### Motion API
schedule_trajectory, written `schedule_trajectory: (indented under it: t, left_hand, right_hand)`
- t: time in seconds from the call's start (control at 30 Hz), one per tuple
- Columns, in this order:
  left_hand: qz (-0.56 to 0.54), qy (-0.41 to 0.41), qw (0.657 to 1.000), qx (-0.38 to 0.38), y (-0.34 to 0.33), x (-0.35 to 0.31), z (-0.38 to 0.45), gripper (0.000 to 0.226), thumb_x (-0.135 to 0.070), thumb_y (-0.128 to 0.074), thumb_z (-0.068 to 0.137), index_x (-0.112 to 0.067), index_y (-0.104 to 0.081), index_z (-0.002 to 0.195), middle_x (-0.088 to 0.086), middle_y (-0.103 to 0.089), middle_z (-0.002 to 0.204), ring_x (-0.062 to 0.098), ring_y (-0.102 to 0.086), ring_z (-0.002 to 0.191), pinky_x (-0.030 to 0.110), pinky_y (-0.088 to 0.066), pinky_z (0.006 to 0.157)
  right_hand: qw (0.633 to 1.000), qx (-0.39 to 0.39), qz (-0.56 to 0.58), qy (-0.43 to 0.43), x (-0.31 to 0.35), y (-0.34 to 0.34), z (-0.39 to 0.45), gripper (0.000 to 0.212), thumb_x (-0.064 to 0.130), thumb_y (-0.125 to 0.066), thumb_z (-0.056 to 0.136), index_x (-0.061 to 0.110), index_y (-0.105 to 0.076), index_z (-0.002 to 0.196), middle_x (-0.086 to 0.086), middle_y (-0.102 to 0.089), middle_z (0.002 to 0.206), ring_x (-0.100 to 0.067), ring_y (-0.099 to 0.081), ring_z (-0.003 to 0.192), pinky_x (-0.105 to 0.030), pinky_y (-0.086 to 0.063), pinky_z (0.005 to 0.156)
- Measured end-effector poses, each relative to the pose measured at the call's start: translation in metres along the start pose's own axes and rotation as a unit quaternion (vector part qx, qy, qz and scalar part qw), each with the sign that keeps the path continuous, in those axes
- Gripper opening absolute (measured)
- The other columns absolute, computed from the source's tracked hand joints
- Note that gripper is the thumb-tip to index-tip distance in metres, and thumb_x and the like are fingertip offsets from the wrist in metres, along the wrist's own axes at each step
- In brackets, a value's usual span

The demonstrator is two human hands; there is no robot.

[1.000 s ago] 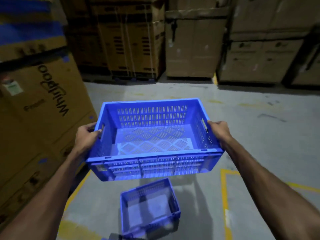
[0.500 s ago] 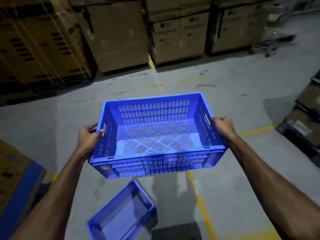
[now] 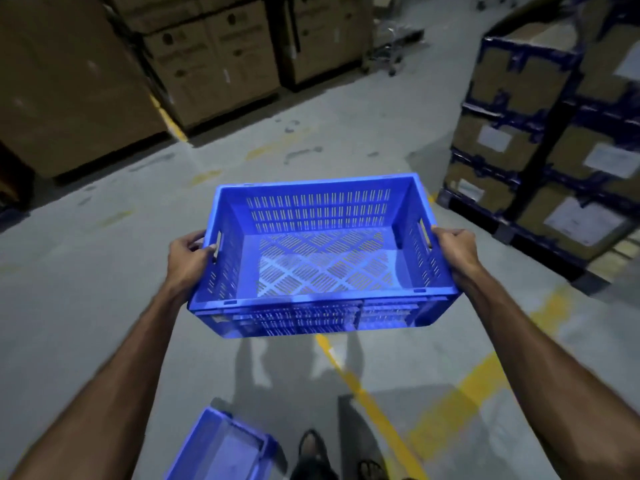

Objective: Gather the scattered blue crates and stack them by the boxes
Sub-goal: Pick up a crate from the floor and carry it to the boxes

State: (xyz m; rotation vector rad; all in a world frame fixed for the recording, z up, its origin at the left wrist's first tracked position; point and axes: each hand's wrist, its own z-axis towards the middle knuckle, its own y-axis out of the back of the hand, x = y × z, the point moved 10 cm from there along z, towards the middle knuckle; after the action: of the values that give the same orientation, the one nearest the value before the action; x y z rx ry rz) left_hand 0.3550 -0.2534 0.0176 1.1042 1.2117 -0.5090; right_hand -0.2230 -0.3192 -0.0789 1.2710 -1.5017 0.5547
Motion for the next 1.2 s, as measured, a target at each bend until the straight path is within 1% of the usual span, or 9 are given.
schedule_trajectory:
  t: [0.2,0.33,0.4,0.5,0.63,0.73,0.83,1.03,1.2]
  left_hand:
    - [0.002,-0.008,0.996,0.089,-0.105,-0.017,0.062,0.035,0.003,-0.061,0.095,-0.019,-0.071,0.121,0.006,-0.072,0.080,0.010,-0.061,0.051,0.049,-0.058,0.075]
    - [0.002,-0.023,0.989,0.148,-0.169,-0.030,0.105,0.036,0.003,-0.061,0.096,-0.012,-0.068,0.128,0.012,-0.071,0.084,0.016,-0.062,0.057,0.055,-0.059,0.078]
    - [-0.004,-0.030,0.984,0.177,-0.198,-0.039,0.124,0.037,0.003,-0.060,0.096,-0.012,-0.068,0.128,0.010,-0.071,0.082,0.021,-0.062,0.062,0.053,-0.060,0.077]
    - [-0.007,-0.051,0.974,0.220,-0.239,-0.061,0.146,0.037,0.005,-0.058,0.096,-0.017,-0.068,0.124,-0.006,-0.073,0.066,0.010,-0.063,0.052,0.033,-0.059,0.059]
    - [0.004,-0.082,0.960,0.269,-0.298,-0.086,0.169,0.035,0.004,-0.058,0.097,-0.019,-0.067,0.122,-0.013,-0.070,0.058,0.004,-0.060,0.047,0.024,-0.054,0.050]
    - [0.017,-0.096,0.951,0.294,-0.342,-0.102,0.181,0.034,0.002,-0.059,0.097,-0.016,-0.069,0.124,-0.013,-0.069,0.058,0.012,-0.062,0.052,0.029,-0.057,0.059]
    - [0.031,-0.115,0.939,0.323,-0.389,-0.119,0.185,0.036,0.004,-0.058,0.095,-0.020,-0.069,0.120,-0.015,-0.068,0.055,0.005,-0.059,0.046,0.027,-0.056,0.057]
    - [0.043,-0.120,0.923,0.362,-0.495,-0.133,0.194,0.036,0.004,-0.059,0.092,-0.022,-0.071,0.114,-0.010,-0.070,0.058,0.006,-0.060,0.047,0.040,-0.057,0.071]
    - [0.049,-0.128,0.919,0.370,-0.580,-0.155,0.201,0.034,0.002,-0.060,0.093,-0.015,-0.072,0.119,0.008,-0.072,0.077,0.024,-0.064,0.064,0.051,-0.061,0.077]
  right_hand:
    - [0.992,-0.119,0.011,-0.037,-0.026,0.060,-0.002,0.037,0.045,-0.067,0.076,0.013,-0.064,0.057,-0.004,-0.065,0.058,-0.030,-0.065,0.060,-0.043,-0.056,0.068]
    - [0.981,-0.184,0.020,-0.062,-0.040,0.083,0.002,0.039,0.049,-0.067,0.075,0.011,-0.071,0.069,-0.009,-0.071,0.071,-0.033,-0.070,0.069,-0.043,-0.057,0.070]
    - [0.975,-0.210,0.026,-0.071,-0.043,0.090,0.004,0.044,0.051,-0.066,0.075,0.007,-0.074,0.076,-0.010,-0.073,0.074,-0.035,-0.072,0.072,-0.043,-0.058,0.069]
    - [0.965,-0.246,0.035,-0.086,-0.043,0.097,0.003,0.044,0.050,-0.066,0.077,0.007,-0.074,0.077,-0.011,-0.075,0.076,-0.035,-0.073,0.073,-0.048,-0.061,0.071]
    - [0.948,-0.302,0.043,-0.095,-0.046,0.111,0.002,0.039,0.045,-0.069,0.083,0.008,-0.070,0.071,-0.014,-0.073,0.074,-0.038,-0.073,0.074,-0.051,-0.059,0.072]
    - [0.937,-0.327,0.062,-0.107,-0.055,0.124,0.006,0.038,0.045,-0.070,0.084,0.009,-0.072,0.073,-0.009,-0.073,0.073,-0.036,-0.074,0.075,-0.051,-0.062,0.074]
    - [0.928,-0.342,0.080,-0.122,-0.064,0.140,0.014,0.035,0.046,-0.070,0.083,0.011,-0.075,0.079,-0.008,-0.077,0.078,-0.033,-0.074,0.075,-0.052,-0.063,0.079]
    - [0.912,-0.377,0.091,-0.137,-0.076,0.184,0.052,0.037,0.050,-0.070,0.081,0.013,-0.075,0.077,-0.006,-0.077,0.077,-0.032,-0.075,0.074,-0.053,-0.062,0.079]
    - [0.902,-0.393,0.097,-0.148,-0.082,0.225,0.104,0.037,0.052,-0.070,0.080,0.016,-0.074,0.076,-0.007,-0.077,0.078,-0.033,-0.075,0.076,-0.053,-0.062,0.080]
